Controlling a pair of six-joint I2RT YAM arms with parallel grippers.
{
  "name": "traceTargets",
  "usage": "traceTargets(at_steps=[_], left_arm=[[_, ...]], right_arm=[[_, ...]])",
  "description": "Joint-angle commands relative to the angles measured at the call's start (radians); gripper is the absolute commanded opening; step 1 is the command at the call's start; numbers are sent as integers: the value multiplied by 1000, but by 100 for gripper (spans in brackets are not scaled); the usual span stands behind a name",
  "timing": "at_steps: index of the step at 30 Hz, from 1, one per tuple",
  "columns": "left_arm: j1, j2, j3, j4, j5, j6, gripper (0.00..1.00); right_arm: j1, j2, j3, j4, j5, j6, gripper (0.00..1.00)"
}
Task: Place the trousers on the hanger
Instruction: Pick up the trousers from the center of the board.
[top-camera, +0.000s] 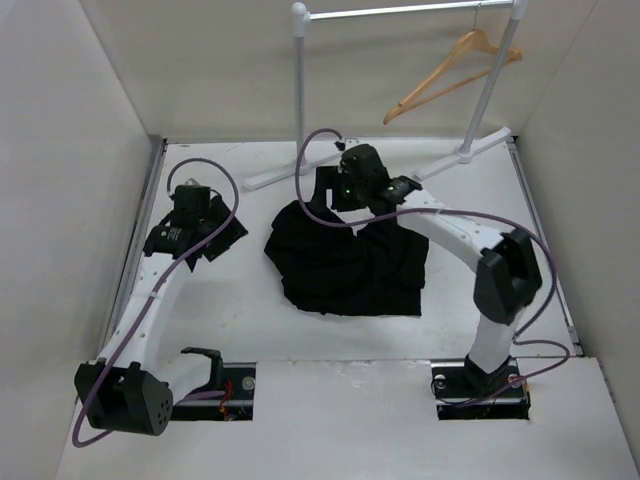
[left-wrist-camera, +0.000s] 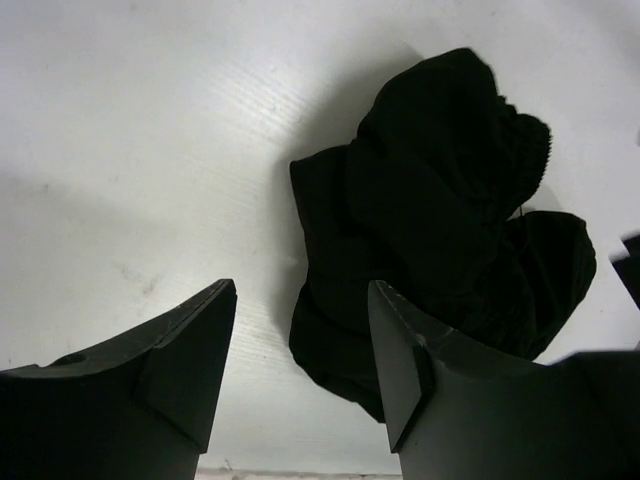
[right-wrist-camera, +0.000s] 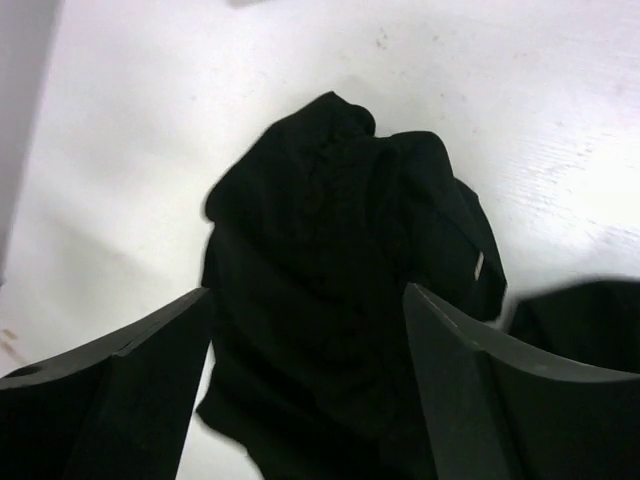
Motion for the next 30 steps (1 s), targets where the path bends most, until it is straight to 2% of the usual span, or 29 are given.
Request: traceTargets(at_steps=[1,5,8,9,12,13,14,16,19,23,27,30], left_arm=[[21,-62,-64,21,57,-42,54],[38,-96,-140,24,87,-53,55],[49,-114,-185,33,97,-64,55],[52,-117,-196,34,97,-67,55],[70,-120,-217,44,97,-68,56],[78,-120,-220,47,97,-70,56],[84,-119,-223,51,97,-71,56],[95,-106,-228,76,100,-80,58],[98,-80,-229,125,114,-105,68],[135,-33,-210,206,148,-157,74],[214,-1,-197,283,214,-257,74],[250,-7,-180,312,228,-312,74]], right_arm=[[-1,95,98,78,-21,-54,84],[-1,242,170,75,7,-55,85],[-1,325,214,69,-24,-49,77],[-1,339,226,67,-37,-49,68],[14,312,224,102,-35,-37,23],[20,278,216,110,-24,-35,16],[31,240,216,106,-4,-38,13],[54,145,204,93,44,-52,11],[107,-42,199,41,94,-97,10],[198,-236,340,-78,137,-135,10],[314,-268,692,-166,131,-152,10],[417,-248,955,-183,159,-227,10]])
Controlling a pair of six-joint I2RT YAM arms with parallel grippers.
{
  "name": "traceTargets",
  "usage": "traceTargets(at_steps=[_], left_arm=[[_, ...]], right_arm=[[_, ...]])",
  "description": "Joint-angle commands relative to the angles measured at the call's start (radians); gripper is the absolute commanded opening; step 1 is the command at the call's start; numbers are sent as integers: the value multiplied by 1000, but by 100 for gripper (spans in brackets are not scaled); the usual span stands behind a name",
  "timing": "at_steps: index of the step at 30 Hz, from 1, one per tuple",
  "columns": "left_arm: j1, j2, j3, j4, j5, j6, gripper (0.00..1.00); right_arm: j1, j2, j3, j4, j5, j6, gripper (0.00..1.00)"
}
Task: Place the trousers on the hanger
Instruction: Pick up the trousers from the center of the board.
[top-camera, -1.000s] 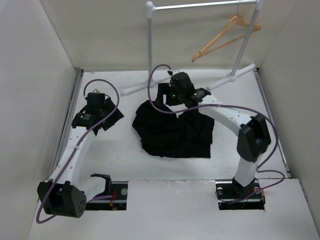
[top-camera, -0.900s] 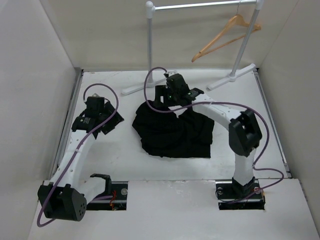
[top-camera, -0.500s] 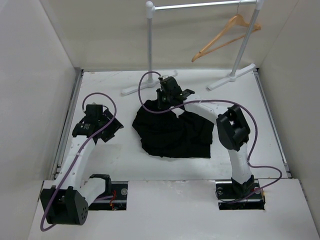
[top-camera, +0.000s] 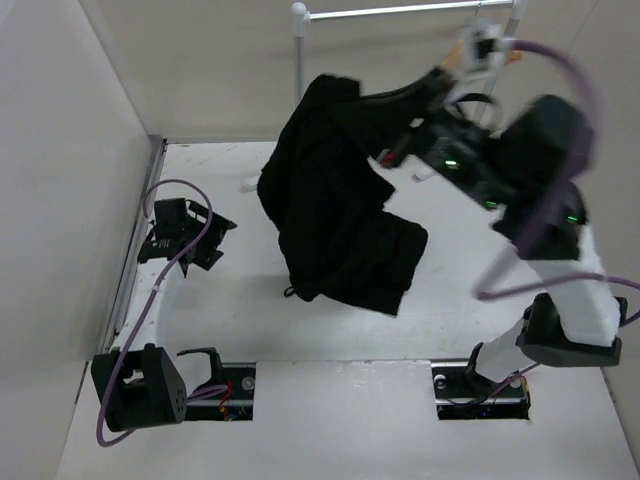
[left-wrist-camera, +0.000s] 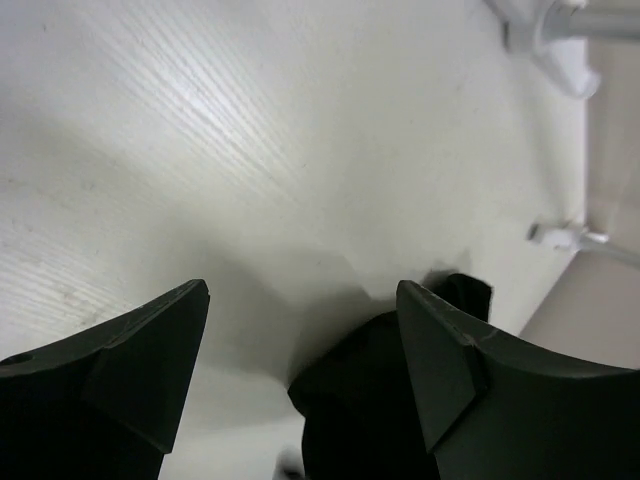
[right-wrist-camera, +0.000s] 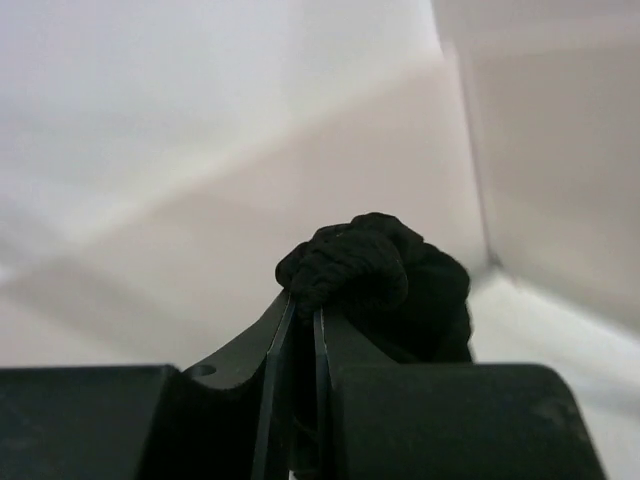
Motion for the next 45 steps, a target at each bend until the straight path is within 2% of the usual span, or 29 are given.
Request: traceTargets(at_steps=[1,3,6,11,13,15,19,22,28,30,32,34,36,39,42,45], left_arm=[[34,-25,57,74,33,-88,74],[41,-41,97,58,13,-82,73],[29,-46,140,25,-7,-54,73],[-69,-48,98,-16,-35,7,73],[-124,-42,53,-36,-24,15,73],[-205,-37,2,-67,-22,18,73],[-374,-48,-99,-102,-79,-2,72],[-442,-40,-140,-91,-111,-43,71],[-607,125,-136,25,-87,-76,70],[-656,170,-133,24,-93,-89,64],[-677,189,-147,37,-104,-105,50],[-669,190,-153,38,-119,-109,23],[-626,160,-141,7,-148,-108,8],[-519,14,-89,-74,-222,-97,2],[-386,-133,10,-169,-260,-54,0],[-261,-218,134,-283,-274,-5,0]], right_arm=[[70,-32,195,-20,71,-85,10],[59,-87,149,-16,125,-87,10],[-103,-274,-195,24,192,-15,10],[-539,-531,-835,15,202,273,10],[-713,-572,-1014,4,138,367,8],[-822,-594,-1118,15,81,393,7],[-881,-624,-1164,20,79,380,7],[-881,-621,-1159,14,79,357,8],[-838,-594,-1147,12,80,340,9],[-833,-586,-1140,14,79,332,9],[-826,-574,-1121,14,70,326,9],[-804,-565,-1103,17,71,317,9],[-781,-562,-1089,18,79,311,9],[-751,-560,-1061,20,80,292,9],[-731,-560,-1031,12,77,277,9],[-709,-569,-1000,-2,80,261,9]])
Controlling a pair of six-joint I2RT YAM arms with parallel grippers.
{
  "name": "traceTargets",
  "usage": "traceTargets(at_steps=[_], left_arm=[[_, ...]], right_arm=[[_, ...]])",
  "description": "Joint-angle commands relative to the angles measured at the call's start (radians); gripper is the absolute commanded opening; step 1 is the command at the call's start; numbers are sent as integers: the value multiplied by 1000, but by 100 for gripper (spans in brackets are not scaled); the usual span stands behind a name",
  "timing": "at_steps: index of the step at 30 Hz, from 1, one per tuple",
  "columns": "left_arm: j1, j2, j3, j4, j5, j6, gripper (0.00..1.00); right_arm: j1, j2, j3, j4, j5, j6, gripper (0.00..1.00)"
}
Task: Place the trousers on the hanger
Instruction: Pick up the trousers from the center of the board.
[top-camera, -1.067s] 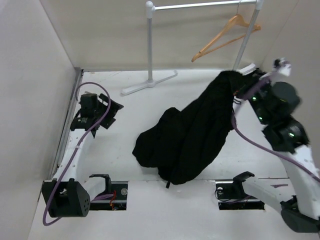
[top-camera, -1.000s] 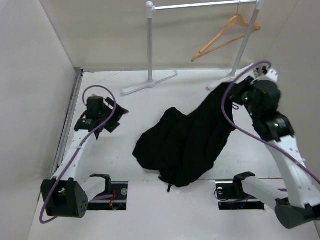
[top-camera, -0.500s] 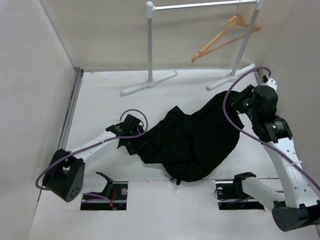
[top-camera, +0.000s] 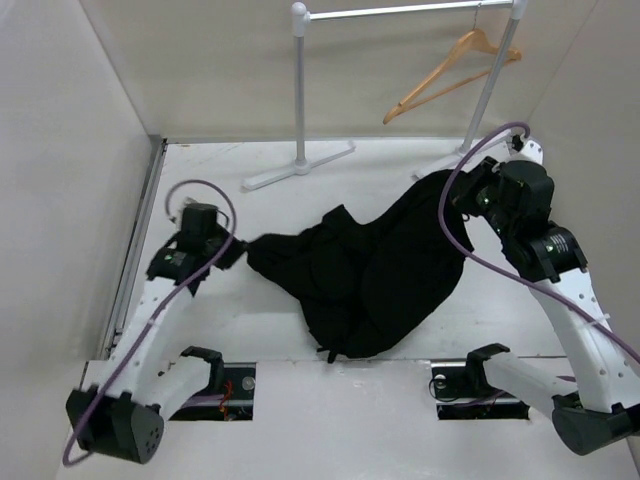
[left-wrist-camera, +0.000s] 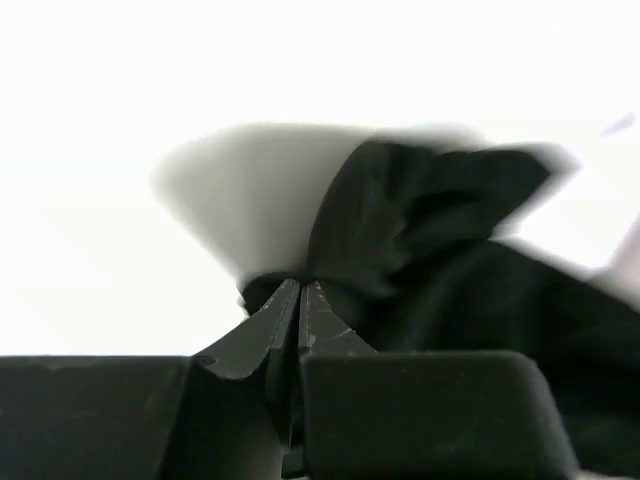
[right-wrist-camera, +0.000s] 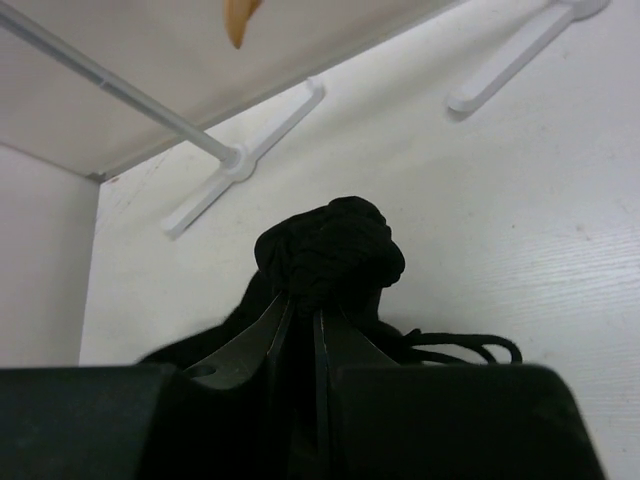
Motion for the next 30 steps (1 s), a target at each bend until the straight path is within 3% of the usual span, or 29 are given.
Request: traceTargets(at_steps=[1,6,12,14,19,22,27,30], left_arm=[[130,-110,176,-161,-79,79,0],[317,-135,571,-328,-96,182,0],[342,-5,1110,-385,-209,239,0],[348,47,1216,-405,-228,268,0],[343,121,1256,-390,-265,279,0],[340,190,1203,-370,-248,306,1],[287,420,1029,-273,-190,357,2],[254,640,1075,-174,-194,389,2]], right_arm=[[24,-28,86,44,-1,-36,9],[29,-66,199,-19,-5,-48,9],[134,-206,319,-79,30,-53,8],[156,-247,339,-73,44,-53,9],[165,-286,388,-71,59,-45,9],[136,-263,342,-86,73,-43,9],[-74,-117,143,8,12,4,8],[-232,-16,34,168,-65,85,7]])
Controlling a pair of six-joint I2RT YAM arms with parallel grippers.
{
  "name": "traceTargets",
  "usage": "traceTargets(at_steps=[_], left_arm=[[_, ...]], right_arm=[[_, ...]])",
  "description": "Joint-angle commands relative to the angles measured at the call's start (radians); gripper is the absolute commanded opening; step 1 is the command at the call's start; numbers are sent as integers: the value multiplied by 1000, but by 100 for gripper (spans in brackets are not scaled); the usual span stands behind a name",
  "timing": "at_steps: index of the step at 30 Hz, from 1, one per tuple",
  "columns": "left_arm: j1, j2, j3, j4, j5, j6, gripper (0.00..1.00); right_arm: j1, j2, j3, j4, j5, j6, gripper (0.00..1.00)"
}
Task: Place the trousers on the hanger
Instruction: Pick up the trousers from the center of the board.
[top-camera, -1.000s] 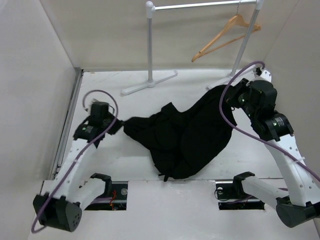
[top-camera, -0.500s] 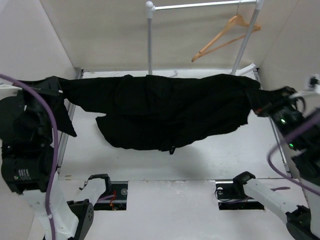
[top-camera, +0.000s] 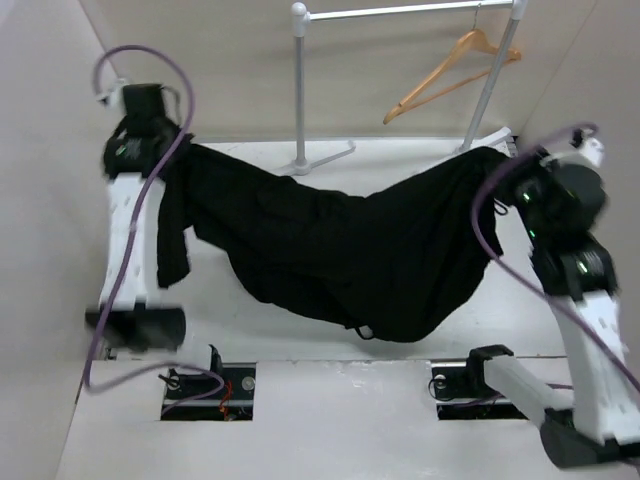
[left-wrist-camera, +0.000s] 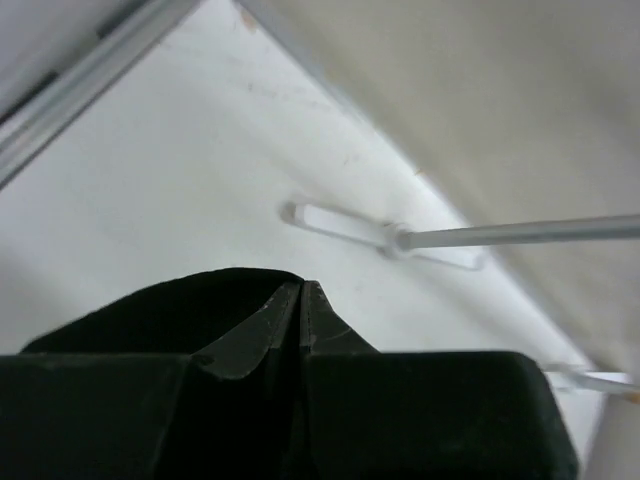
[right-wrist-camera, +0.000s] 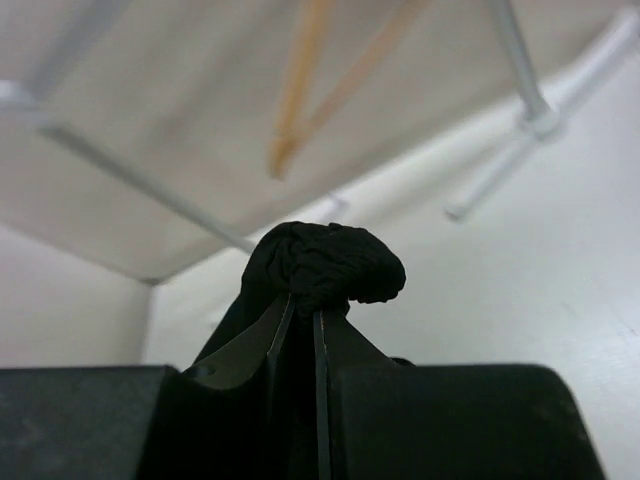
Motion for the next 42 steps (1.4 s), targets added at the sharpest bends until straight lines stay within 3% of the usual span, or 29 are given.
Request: traceTargets(at_steps=[1,3,5,6,7,8,10,14,16,17,20,22,25,29,37,42], left_arm=[[-40,276,61,127,38,64,2],[-61,483,252,119,64,84,7],[-80,646,438,44,87,98,24],[-81,726,513,-26,93,99,39],[-78,744,517,-63,95,96,46],[-74,733,464,-88,87,95,51],[-51,620,216,-36,61,105,53],[47,246,-375,255,44,66,57],[113,118,-561,343,63,-8,59],[136,84,-625,380,84,-40,60],[172,98,-700,467,158,-105,62],[190,147,-706,533,220,-170,63],[201,233,-709,679,317,-270,63],[204,357,-678,763,373,-350,60],[236,501,-625,851,288,-425,51],[253,602,-542,851,279,-438,37]], right_arm=[[-139,142,-107,192,-62,86,7],[-197,231,-132,257,-60,94,7],[-237,307,-147,302,-53,97,11],[-255,356,-166,346,-56,98,17],[-257,383,-175,369,-56,97,21],[-265,421,-186,384,-51,95,34],[-269,450,-187,371,-50,97,51],[-248,418,-186,336,-50,79,66],[-190,380,-215,323,-45,75,64],[-158,363,-235,314,-56,80,57],[-14,313,-330,299,-76,77,19],[88,283,-397,282,-95,74,14],[235,248,-497,280,-119,62,21],[332,211,-566,270,-117,78,35],[439,200,-586,268,-106,138,36],[459,210,-589,262,-117,161,36]])
